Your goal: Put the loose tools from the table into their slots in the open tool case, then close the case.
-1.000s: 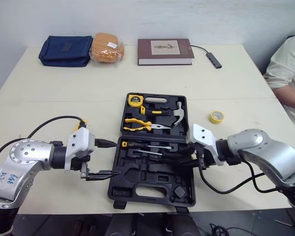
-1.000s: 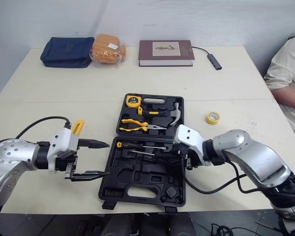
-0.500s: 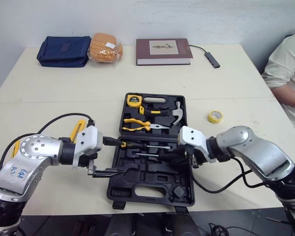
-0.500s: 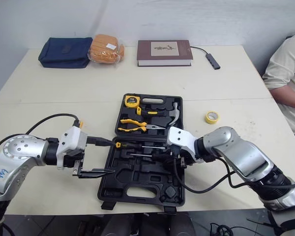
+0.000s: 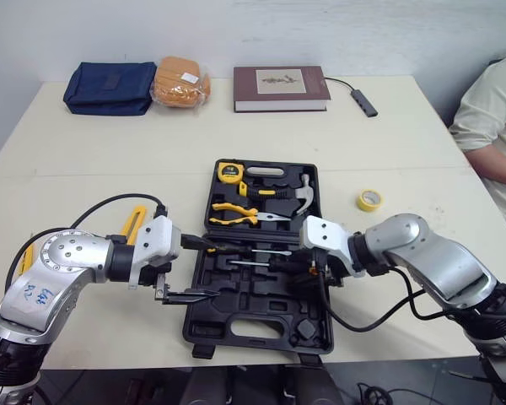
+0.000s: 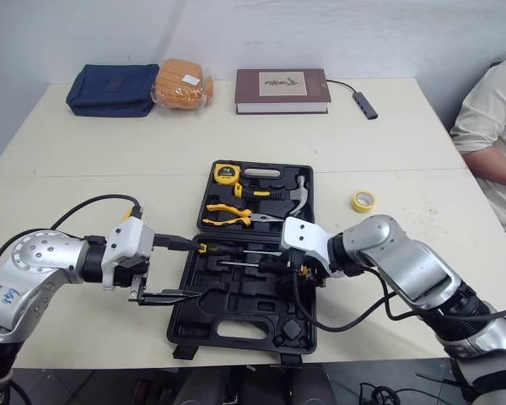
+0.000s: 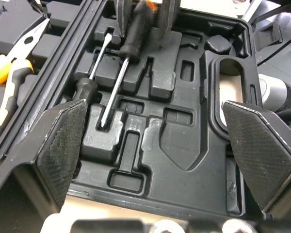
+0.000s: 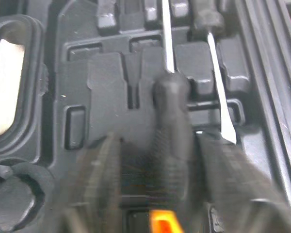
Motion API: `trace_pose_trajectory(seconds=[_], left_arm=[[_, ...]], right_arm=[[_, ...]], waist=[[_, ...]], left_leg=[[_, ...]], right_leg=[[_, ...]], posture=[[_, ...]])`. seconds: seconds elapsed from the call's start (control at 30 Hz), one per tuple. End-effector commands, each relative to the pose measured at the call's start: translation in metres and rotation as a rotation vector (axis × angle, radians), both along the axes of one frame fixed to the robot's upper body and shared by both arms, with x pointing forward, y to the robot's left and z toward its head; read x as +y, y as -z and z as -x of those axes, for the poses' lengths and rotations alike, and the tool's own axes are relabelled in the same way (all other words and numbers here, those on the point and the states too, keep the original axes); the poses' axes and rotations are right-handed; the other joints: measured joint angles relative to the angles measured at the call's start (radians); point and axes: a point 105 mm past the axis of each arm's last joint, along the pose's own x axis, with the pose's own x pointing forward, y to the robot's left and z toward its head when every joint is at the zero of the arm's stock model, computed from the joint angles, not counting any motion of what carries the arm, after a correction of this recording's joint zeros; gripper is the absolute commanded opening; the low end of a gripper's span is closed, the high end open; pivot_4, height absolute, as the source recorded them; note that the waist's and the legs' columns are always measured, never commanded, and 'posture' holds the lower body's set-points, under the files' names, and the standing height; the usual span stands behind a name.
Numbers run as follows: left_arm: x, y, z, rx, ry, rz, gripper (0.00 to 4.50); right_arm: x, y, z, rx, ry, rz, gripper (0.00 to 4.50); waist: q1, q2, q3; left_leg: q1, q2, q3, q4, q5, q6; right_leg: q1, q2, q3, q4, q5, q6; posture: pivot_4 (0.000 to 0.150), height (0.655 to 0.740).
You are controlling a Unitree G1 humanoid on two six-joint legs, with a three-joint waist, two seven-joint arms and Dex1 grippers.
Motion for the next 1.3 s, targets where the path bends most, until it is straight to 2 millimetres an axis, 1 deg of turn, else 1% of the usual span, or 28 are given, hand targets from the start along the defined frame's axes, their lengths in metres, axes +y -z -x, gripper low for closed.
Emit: trace_pose_trajectory(seconds=[0.03,0.23,0.33,0.4,0.43,0.47,0.5,0.53,0.57,0.6,0.63,0.67,0.7,0.73,0.77,1.0,1.13,1.23,1.3], left_arm=[[-0.004,-0.004,0.003,-0.009,0.020,0.011,4.50],[-0.011,-0.010,0.001,-0.013,0.030,0.039,4.50],[-0.013,-0.012,0.001,-0.016,0.033,0.045,4.50],[-0.014,-0.012,0.000,-0.016,0.036,0.047,4.50],[-0.014,-0.012,0.000,-0.015,0.037,0.047,4.50],[-0.014,-0.012,-0.001,-0.014,0.038,0.049,4.50],[-0.015,-0.013,-0.001,-0.013,0.038,0.050,4.50],[-0.015,-0.013,-0.001,-0.013,0.039,0.052,4.50],[-0.016,-0.014,-0.001,-0.014,0.040,0.053,4.50],[-0.016,-0.014,-0.001,-0.015,0.041,0.054,4.50],[-0.017,-0.014,-0.001,-0.015,0.041,0.055,4.50],[-0.017,-0.015,-0.001,-0.016,0.041,0.056,4.50],[-0.017,-0.015,-0.001,-0.016,0.041,0.056,4.50],[-0.017,-0.015,0.000,-0.015,0.042,0.057,4.50],[-0.017,-0.015,0.000,-0.014,0.042,0.057,4.50],[-0.017,-0.016,0.001,-0.012,0.035,0.059,4.50],[-0.017,-0.016,0.001,-0.014,0.034,0.059,4.50],[-0.017,-0.016,0.001,-0.015,0.035,0.056,4.50],[-0.017,-0.015,0.001,-0.016,0.035,0.054,4.50]], right_arm=[[0.006,-0.031,0.003,-0.068,-0.040,-0.101,4.45],[0.022,-0.034,0.001,-0.135,-0.086,-0.349,4.45],[0.022,-0.028,-0.009,-0.148,-0.043,-0.404,4.45],[0.022,-0.028,-0.010,-0.116,-0.034,-0.466,4.45],[0.023,-0.028,-0.009,-0.098,-0.034,-0.496,3.88],[0.023,-0.025,-0.008,-0.082,-0.036,-0.508,3.69],[0.023,-0.022,-0.007,-0.077,-0.043,-0.511,3.32],[0.023,-0.019,-0.005,-0.075,-0.055,-0.504,2.64],[0.022,-0.015,-0.004,-0.070,-0.060,-0.496,2.33],[0.022,-0.012,-0.004,-0.064,-0.058,-0.493,1.76],[0.022,-0.010,-0.004,-0.057,-0.052,-0.492,1.59],[0.022,-0.009,-0.004,-0.053,-0.044,-0.489,1.09],[0.021,-0.008,-0.005,-0.051,-0.039,-0.487,0.76],[0.021,-0.005,-0.007,-0.051,-0.028,-0.479,0.17],[0.020,-0.003,-0.008,-0.046,-0.021,-0.473,0.06],[0.012,0.020,-0.017,-0.020,0.043,-0.358,0.06],[0.013,0.023,-0.016,-0.003,0.040,-0.339,0.06],[0.011,0.032,-0.014,0.027,0.056,-0.293,0.06],[0.006,0.045,-0.015,0.043,0.081,-0.223,0.06]], waist=[[0.000,0.000,0.000],[0.001,0.000,0.000],[0.001,0.000,0.000],[0.001,0.000,0.000],[0.001,0.000,0.000],[0.001,0.000,0.000],[0.001,0.000,0.000],[0.001,0.000,0.000],[0.001,0.000,0.000],[0.001,0.000,0.000],[0.001,0.000,0.000],[0.001,0.000,0.000],[0.001,0.000,0.000],[0.001,0.000,0.000],[-0.001,0.000,0.000],[0.000,0.000,0.000],[0.000,0.000,0.000],[-0.001,0.000,0.000],[-0.001,0.000,0.000]], left_leg=[[0.000,0.000,0.000,0.000,0.000,0.000],[0.000,0.000,0.000,0.000,0.000,0.000],[0.000,0.000,0.000,0.000,0.000,0.000],[0.000,0.000,0.000,0.000,0.000,0.000],[0.000,0.000,0.000,0.001,0.000,0.000],[0.000,0.000,0.000,0.001,0.000,0.000],[0.000,0.000,0.000,0.002,0.000,0.000],[0.000,0.000,0.000,0.002,0.000,0.000],[0.000,0.000,0.000,0.002,0.000,0.000],[0.000,0.000,0.000,0.001,0.000,0.000],[0.000,0.001,0.000,0.002,0.000,0.000],[0.000,0.001,0.000,0.002,0.000,0.000],[0.000,0.001,0.000,0.002,0.000,0.000],[0.000,0.001,0.000,0.002,0.000,0.000],[0.000,0.001,0.000,0.002,0.000,0.000],[0.001,0.001,0.000,0.002,0.000,0.000],[0.001,0.001,0.000,0.002,0.000,-0.001],[0.001,0.001,0.000,0.003,0.000,-0.001],[0.002,0.001,0.000,0.002,0.000,-0.001]], right_leg=[[0.000,0.000,0.000,0.000,0.000,0.000],[0.000,0.000,0.000,0.000,0.000,0.000],[0.000,0.000,0.000,0.000,0.000,0.000],[0.000,0.001,0.000,0.000,0.000,0.000],[0.001,0.001,0.000,0.001,0.000,0.000],[0.001,0.001,0.000,0.001,0.000,0.000],[0.001,0.001,0.000,0.001,0.000,0.001],[0.001,0.001,0.000,0.001,0.000,0.000],[0.001,0.001,0.000,0.002,0.000,0.000],[0.001,0.002,0.000,0.001,0.000,0.000],[0.001,0.002,0.000,0.001,0.000,0.000],[0.001,0.002,0.000,0.001,0.000,0.000],[0.001,0.002,0.000,0.001,0.000,0.000],[0.001,0.002,0.000,0.002,0.000,0.000],[0.001,0.002,0.000,0.002,0.000,0.000],[0.001,0.002,0.000,0.002,0.000,0.000],[0.002,0.002,0.000,0.002,0.000,0.000],[0.002,0.002,0.001,0.002,0.000,0.000],[0.002,0.002,0.001,0.002,0.000,0.000]], posture=[[0.150,0.7400],[0.150,0.7400],[0.150,0.7400],[0.150,0.7400],[0.150,0.7400],[0.150,0.7400],[0.150,0.7400],[0.150,0.7400],[0.150,0.7400],[0.150,0.7400],[0.150,0.7400],[0.150,0.7400],[0.150,0.7400],[0.150,0.7400],[0.150,0.7400],[0.150,0.7400],[0.150,0.7400],[0.150,0.7400],[0.150,0.7400]])
